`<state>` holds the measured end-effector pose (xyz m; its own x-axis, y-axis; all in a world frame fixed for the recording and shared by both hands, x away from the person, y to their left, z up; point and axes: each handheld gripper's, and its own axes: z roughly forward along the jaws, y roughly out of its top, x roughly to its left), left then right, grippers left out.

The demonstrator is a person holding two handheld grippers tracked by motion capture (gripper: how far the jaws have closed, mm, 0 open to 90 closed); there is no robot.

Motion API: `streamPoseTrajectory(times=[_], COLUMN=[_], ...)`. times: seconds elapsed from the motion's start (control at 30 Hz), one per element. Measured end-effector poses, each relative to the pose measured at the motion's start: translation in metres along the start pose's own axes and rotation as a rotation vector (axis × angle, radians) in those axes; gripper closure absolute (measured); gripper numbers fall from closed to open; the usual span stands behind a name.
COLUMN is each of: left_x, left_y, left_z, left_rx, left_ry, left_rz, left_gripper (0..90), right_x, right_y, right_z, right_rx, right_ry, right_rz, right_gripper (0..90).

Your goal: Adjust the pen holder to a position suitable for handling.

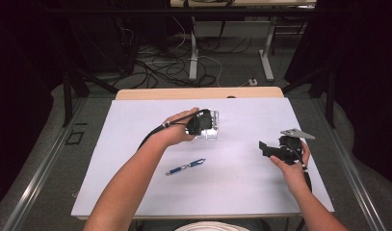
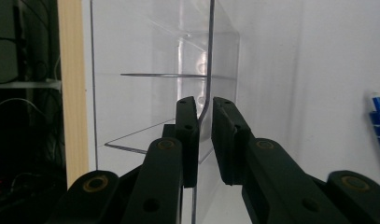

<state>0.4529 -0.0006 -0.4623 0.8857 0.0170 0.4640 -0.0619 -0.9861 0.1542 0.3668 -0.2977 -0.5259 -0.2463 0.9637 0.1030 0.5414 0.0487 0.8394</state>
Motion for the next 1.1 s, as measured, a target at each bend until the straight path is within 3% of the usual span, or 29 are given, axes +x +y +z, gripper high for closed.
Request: streamPoseTrajectory(times=[0.13, 0.23, 0.3, 0.47, 0.7, 0.87, 1.1], left_x=[0.000, -0.002, -0.004, -0.004, -0.007, -0.011, -0.016], left_y=[0.002, 0.001, 0.002, 0.000, 0.000, -0.002, -0.005], left_z=[-0.002, -0.002, 0.000, -0.002, -0.013, -0.021, -0.029], left_rx=[0.016, 0.013, 0.040, 0.009, -0.027, -0.021, -0.022], left_ry=[-0.040, -0.058, -0.055, -0.066, -0.115, -0.172, -0.217], left_rz=[0.014, 0.030, 0.047, 0.021, -0.024, -0.040, -0.047], left_gripper=[84.4, 87.7, 88.6, 88.5, 88.6, 88.6, 88.5], right_x=[0.000, 0.000, -0.001, -0.001, -0.001, -0.001, -0.001], right_y=[0.000, 0.000, 0.000, 0.000, 0.000, 0.000, 0.000], right_z=[0.000, 0.000, 0.000, 0.000, 0.000, -0.001, -0.001], right_rx=[0.003, 0.005, 0.004, 0.006, 0.002, 0.004, 0.004], right_ry=[0.000, 0.002, 0.004, 0.003, 0.000, 0.001, 0.002], right_rz=[0.003, 0.013, 0.009, 0.021, 0.023, 0.023, 0.016], right_gripper=[9.0, 9.2, 9.2, 9.2, 9.2, 9.2, 9.2])
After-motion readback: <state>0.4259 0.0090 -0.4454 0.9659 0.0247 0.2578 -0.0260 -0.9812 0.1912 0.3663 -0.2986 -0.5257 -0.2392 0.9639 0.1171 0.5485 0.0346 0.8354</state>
